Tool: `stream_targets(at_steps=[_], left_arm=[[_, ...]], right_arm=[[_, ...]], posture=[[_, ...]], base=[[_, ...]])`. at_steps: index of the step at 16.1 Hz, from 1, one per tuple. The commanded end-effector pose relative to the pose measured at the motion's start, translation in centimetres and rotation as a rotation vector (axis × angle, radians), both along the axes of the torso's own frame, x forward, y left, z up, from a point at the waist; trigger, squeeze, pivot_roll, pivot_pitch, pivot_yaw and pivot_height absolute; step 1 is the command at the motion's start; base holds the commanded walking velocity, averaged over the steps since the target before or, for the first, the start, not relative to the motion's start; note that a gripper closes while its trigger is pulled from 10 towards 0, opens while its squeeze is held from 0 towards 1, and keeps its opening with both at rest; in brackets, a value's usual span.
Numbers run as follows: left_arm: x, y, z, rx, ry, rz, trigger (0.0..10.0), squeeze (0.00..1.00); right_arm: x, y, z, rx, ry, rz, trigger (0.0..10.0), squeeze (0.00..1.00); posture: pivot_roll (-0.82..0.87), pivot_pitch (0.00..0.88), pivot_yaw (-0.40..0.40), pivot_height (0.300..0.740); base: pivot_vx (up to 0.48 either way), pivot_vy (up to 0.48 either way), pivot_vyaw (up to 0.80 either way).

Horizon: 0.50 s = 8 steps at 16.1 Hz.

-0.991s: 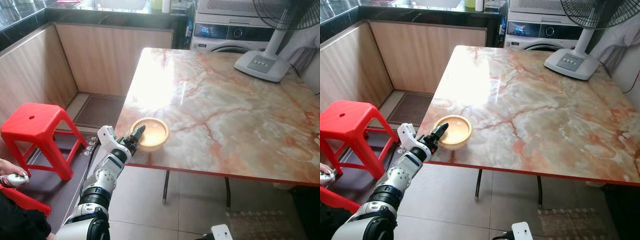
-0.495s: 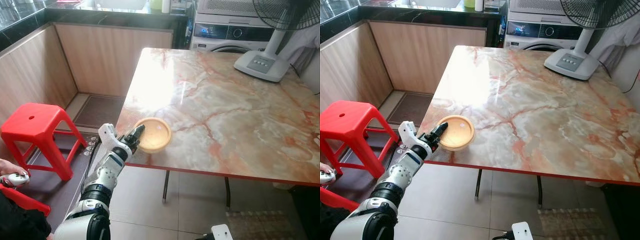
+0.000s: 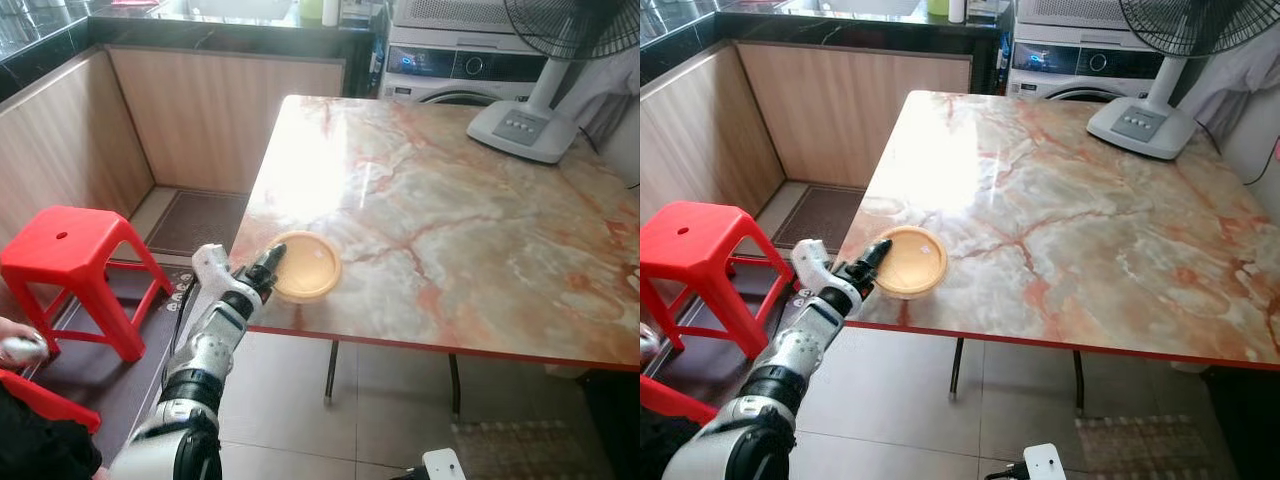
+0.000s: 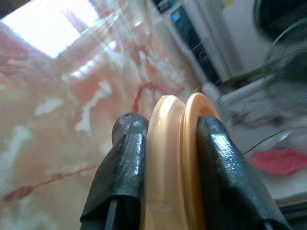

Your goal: Restocking fridge

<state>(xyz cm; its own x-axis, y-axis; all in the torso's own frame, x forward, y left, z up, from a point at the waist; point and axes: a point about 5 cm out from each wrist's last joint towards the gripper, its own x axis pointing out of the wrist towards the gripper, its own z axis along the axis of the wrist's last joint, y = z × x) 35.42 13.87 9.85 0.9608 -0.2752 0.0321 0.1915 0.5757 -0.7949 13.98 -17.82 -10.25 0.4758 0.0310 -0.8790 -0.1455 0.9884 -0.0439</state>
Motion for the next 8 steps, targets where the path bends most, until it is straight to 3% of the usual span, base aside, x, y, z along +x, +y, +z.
stream_targets(at_steps=[1,3,4,5,8], left_arm=[[0.0,0.3,1.2,-0.050,-0.066,-0.004,0.0,0.00],[-0.8,0.1,2.1,-0.031,-0.126,-0.034,0.0,0.00],[-1.5,0.1,2.3,0.003,-0.129,-0.032,2.9,0.00],[-2.5,0.5,2.6,0.002,-0.132,0.000,10.0,0.00],[-4.8,1.3,3.4,0.005,-0.162,0.030,10.0,0.00]], right_arm=[[-0.1,-0.1,0.0,-0.004,0.001,-0.006,10.0,0.00],[-0.2,-0.1,-0.1,-0.001,0.001,-0.015,10.0,0.00],[-0.3,-0.1,-0.1,-0.002,0.000,-0.023,10.0,0.00],[-0.4,-0.1,-0.1,-0.001,-0.002,-0.034,10.0,0.00],[-0.7,0.2,-0.2,0.015,-0.006,-0.062,10.0,0.00]], posture=[[0.01,0.000,-0.041,0.740],[0.01,0.000,-0.035,0.740],[0.02,0.000,-0.029,0.740],[0.02,0.000,-0.018,0.740],[0.02,0.000,0.000,0.740]], base=[[0.000,0.000,0.00],[0.000,0.000,0.00],[0.000,0.000,0.00],[0.000,0.000,0.00],[0.000,0.000,0.00]])
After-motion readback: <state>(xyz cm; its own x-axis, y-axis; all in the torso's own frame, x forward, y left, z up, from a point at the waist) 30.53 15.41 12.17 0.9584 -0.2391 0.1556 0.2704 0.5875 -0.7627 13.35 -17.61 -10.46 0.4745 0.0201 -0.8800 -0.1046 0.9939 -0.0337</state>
